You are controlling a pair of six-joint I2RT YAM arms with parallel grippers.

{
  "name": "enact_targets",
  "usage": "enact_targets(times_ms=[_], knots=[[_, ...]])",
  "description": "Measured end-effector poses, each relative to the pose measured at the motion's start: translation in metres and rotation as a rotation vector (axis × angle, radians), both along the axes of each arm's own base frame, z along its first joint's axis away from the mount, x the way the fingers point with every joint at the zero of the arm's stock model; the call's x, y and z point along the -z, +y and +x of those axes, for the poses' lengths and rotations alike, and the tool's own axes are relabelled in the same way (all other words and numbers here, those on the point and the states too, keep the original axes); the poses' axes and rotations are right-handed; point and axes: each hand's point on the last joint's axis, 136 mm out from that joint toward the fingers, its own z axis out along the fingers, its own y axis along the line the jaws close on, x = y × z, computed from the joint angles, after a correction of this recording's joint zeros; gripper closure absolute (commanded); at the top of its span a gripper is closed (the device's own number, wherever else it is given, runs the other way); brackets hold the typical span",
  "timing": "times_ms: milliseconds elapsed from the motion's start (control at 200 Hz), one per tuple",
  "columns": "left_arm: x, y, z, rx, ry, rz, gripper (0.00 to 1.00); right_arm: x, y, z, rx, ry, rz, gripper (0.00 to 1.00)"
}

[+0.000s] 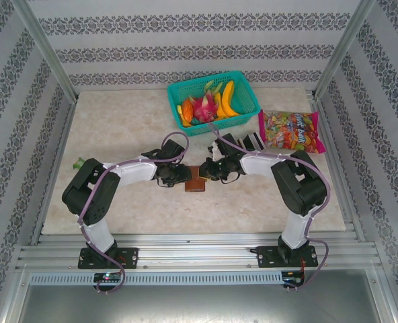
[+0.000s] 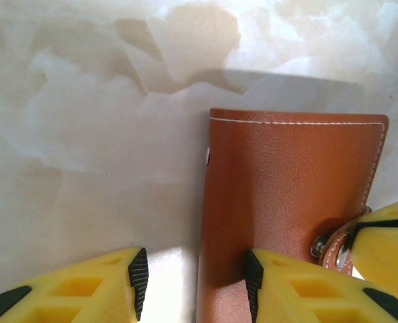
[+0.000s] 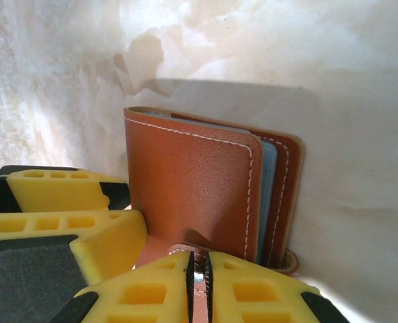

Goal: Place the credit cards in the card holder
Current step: Close the button on the card holder.

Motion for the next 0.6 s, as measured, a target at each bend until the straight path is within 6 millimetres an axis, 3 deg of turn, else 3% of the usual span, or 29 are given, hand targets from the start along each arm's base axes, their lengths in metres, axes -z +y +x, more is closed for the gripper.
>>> enact_targets(times_ms=[200, 600], knots=[[-0.001, -0.001, -0.001, 0.018, -0.019, -0.012, 0.54, 0.000, 0.002, 0.002, -0.001, -0.007, -0.001, 0.85], [0.000, -0.009, 0.000, 0.038, -0.027, -0.035, 0.69, 0.002, 0.010, 0.003, -0.032, -0.017, -0.063, 0.86]])
